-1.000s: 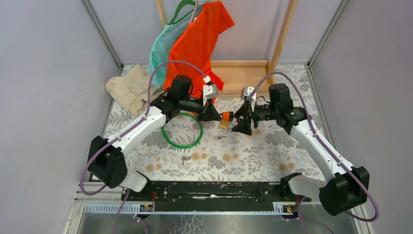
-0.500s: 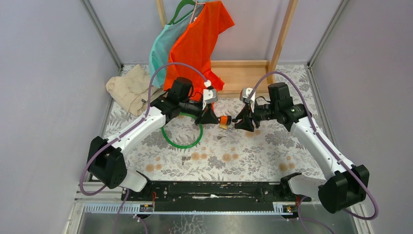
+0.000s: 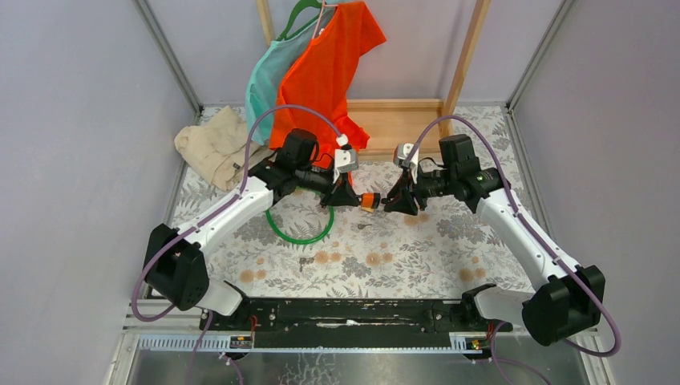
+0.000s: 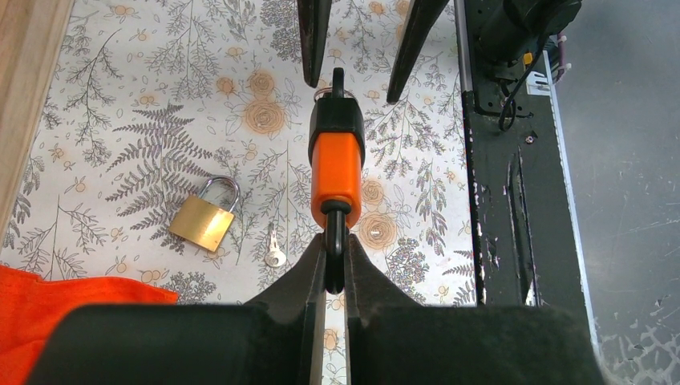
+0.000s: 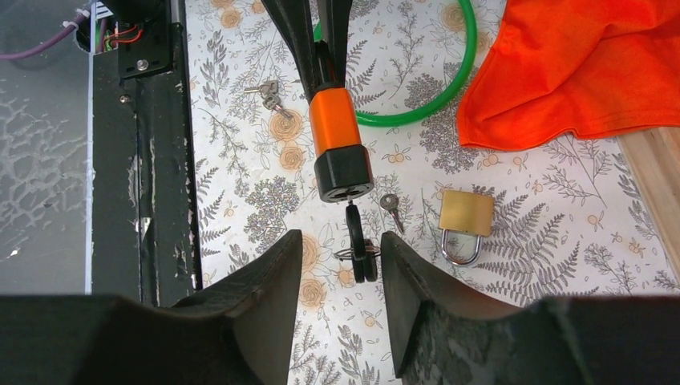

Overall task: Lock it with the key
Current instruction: Lock the lock.

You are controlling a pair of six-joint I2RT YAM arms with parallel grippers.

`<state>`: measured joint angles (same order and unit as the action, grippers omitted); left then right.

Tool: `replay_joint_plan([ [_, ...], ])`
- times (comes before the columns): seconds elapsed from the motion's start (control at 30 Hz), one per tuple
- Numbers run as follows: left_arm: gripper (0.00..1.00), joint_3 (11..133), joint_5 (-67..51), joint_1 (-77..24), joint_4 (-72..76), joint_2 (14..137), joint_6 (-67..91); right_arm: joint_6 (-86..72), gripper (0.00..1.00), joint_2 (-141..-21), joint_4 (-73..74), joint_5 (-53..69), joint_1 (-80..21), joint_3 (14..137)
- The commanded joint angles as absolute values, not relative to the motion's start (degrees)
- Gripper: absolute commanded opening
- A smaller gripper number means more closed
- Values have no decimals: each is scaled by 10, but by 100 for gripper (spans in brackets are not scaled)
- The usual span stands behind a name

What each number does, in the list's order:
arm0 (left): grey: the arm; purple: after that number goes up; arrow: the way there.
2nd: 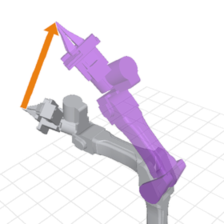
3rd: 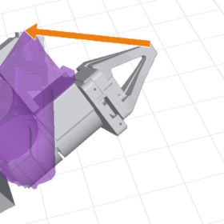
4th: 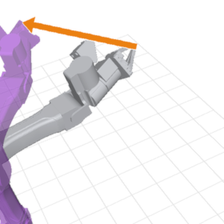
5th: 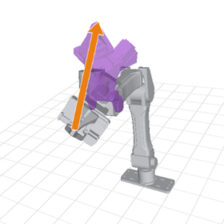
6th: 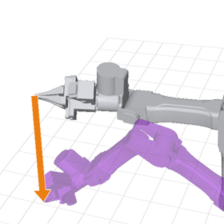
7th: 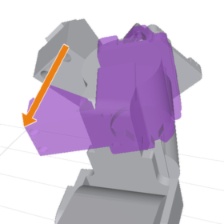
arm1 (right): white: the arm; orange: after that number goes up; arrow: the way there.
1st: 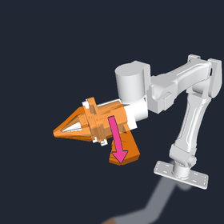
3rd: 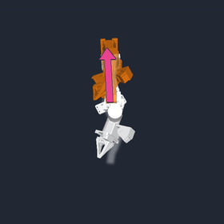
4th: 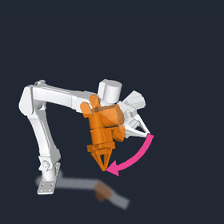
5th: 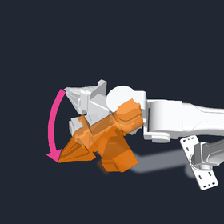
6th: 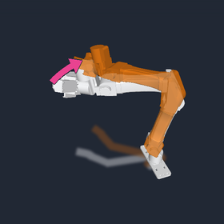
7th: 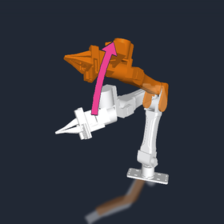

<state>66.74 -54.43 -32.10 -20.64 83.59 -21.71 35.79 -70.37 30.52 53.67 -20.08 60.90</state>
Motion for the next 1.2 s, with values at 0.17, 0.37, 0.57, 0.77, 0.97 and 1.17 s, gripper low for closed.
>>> replay_joint_plan([
  [0.17,0,668,-561,-328,-192,815,-232,349,36,-714,300,562,-199,641],
  [0.37,0,667,-561,-330,-192,817,-231,351,29,-721,304,565,-204,645],
  [0.57,0,668,-560,-331,-192,815,-232,363,23,-728,314,564,-208,646],
  [0.77,0,667,-560,-331,-192,814,-232,368,20,-729,317,563,-208,646],
  [0.97,0,666,-561,-332,-192,814,-232,367,10,-733,317,568,-209,645],
  [1.17,0,664,-556,-332,-192,813,-237,378,0,-732,324,559,-209,646],
])
